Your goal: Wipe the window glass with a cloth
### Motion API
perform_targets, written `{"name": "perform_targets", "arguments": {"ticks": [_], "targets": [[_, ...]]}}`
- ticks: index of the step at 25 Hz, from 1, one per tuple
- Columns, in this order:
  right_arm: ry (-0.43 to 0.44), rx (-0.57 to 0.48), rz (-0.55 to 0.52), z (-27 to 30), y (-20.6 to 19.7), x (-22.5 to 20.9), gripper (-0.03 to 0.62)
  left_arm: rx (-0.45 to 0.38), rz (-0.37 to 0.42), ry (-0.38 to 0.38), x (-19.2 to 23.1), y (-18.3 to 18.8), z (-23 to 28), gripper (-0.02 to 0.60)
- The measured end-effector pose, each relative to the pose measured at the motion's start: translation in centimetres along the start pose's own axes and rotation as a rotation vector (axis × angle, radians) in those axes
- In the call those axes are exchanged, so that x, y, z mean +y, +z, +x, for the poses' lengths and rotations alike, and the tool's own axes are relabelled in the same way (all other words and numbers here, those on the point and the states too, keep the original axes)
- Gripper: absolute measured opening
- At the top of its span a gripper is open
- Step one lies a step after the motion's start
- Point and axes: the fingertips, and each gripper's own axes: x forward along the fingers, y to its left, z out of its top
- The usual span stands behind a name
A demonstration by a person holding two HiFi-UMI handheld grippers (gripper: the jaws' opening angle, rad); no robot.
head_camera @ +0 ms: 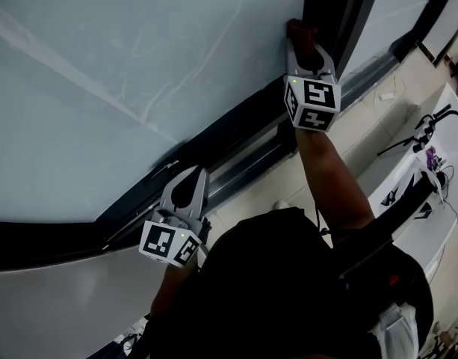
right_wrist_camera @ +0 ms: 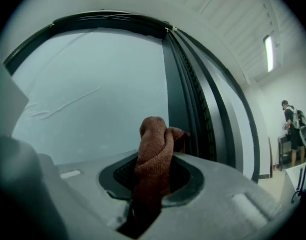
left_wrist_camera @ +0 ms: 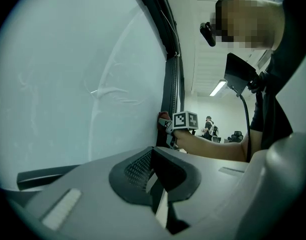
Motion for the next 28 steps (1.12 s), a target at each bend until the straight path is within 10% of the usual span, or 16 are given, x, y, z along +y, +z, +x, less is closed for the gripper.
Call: {"name": "perform_targets", "arguments": {"ticks": [10, 28], "targets": [[-0.064, 0.002, -0.005, 1.7, 0.0, -1.2, 0.084, -0.011, 0.010, 0.019, 1.0, 0.6, 0.0, 0.017], [0.087, 0.010, 0.051, -0.5, 0.6, 4.7, 0.084, -0.010, -0.024, 0.010, 1.6, -0.2, -3.3, 0.017]]}}
